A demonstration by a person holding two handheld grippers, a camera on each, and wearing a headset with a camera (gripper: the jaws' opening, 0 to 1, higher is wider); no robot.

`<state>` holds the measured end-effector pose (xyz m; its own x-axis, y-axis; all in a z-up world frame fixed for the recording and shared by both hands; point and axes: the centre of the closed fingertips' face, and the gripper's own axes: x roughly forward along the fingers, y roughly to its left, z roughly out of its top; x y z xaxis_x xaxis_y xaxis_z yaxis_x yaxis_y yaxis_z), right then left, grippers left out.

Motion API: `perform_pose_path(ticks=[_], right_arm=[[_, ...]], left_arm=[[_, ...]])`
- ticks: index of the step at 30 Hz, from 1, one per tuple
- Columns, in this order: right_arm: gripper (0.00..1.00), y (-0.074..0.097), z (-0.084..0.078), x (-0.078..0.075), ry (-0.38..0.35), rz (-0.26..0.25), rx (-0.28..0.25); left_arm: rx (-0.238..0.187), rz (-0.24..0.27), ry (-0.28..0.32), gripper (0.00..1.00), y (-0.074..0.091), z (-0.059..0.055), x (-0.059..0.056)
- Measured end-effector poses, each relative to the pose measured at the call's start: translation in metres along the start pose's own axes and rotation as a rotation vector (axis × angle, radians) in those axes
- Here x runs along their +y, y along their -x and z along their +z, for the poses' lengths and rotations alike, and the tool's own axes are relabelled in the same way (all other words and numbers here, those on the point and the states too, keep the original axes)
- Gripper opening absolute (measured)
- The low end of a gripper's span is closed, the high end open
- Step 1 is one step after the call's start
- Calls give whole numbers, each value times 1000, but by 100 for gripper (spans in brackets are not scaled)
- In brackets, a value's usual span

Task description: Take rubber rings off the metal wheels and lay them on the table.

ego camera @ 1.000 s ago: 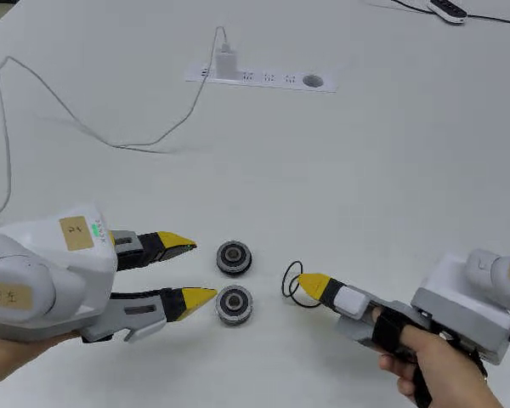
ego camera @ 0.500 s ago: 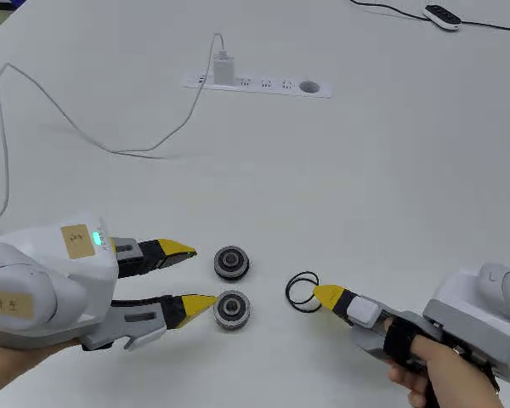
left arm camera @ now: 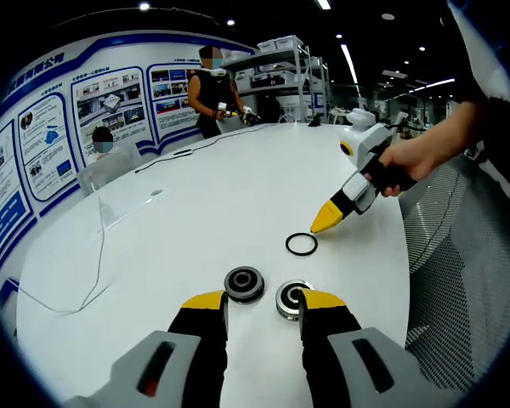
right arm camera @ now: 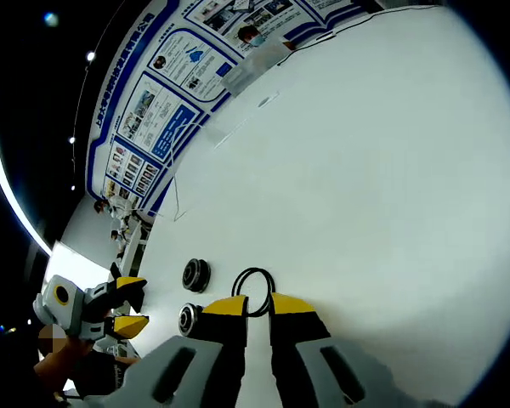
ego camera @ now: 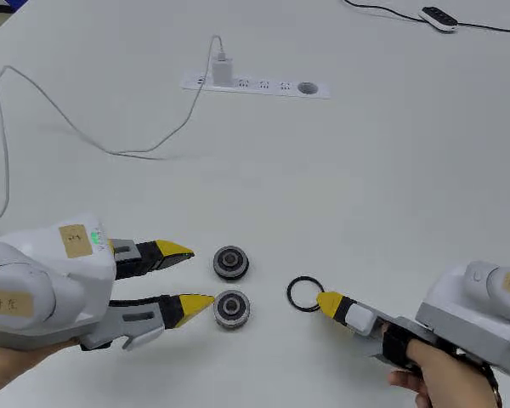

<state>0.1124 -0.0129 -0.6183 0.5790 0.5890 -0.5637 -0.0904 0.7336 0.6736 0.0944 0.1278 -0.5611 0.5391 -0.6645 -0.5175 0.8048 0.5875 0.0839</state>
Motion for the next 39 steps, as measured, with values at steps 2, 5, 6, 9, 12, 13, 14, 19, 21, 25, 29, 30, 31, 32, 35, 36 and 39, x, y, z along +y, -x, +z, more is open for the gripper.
perform_pose_path(ticks=[2, 5, 6, 9, 12, 13, 14, 19, 21, 25, 29, 30, 31, 32, 35, 36, 39], right_arm=[[11, 1, 1, -1, 30, -12, -3], [11, 2, 4, -1, 53, -9, -21], [11, 3, 6, 1, 47, 0, -35], [11, 6, 12, 8, 18, 36, -68], [12, 6, 16, 18, 55, 70, -87], [13, 5, 17, 21, 69, 84, -90], [14, 4, 18, 26, 70, 105, -95], [21, 2, 22, 50, 50, 201, -112], [23, 0, 21, 54, 58, 214, -106], [23, -3, 17, 58, 76, 237, -86], [24, -5, 17, 59, 88, 256, -75], [24, -6, 17, 59, 95, 256, -71], [25, -8, 16, 57, 107, 249, -61], [26, -9, 15, 55, 117, 245, -53], [28, -10, 15, 55, 125, 252, -43], [29, -10, 15, 56, 127, 257, -43], [29, -11, 17, 57, 124, 262, -47]], left_arm=[[1, 0, -1, 34, 0, -1, 0], [-1, -2, 0, 34, 0, -1, -1], [0, -2, 0, 34, 0, -1, -1], [2, -3, -1, 34, -1, -1, 0], [3, -3, 1, 34, -3, 0, 3], [2, -3, 3, 34, -3, 0, 4], [4, -3, 4, 34, -4, -1, 7], [25, 4, -7, 33, -8, -1, 18], [25, 8, -6, 32, -12, 1, 21], [17, 1, 5, 30, -24, 6, 23], [34, -18, -6, 30, -39, 5, 23], [37, -20, -9, 30, -41, 5, 23], [39, -24, -8, 29, -45, 4, 23], [39, -26, -6, 29, -47, 4, 24], [47, -36, -3, 28, -53, 1, 24], [53, -41, -4, 27, -56, 0, 24], [58, -51, -3, 25, -59, -2, 23]])
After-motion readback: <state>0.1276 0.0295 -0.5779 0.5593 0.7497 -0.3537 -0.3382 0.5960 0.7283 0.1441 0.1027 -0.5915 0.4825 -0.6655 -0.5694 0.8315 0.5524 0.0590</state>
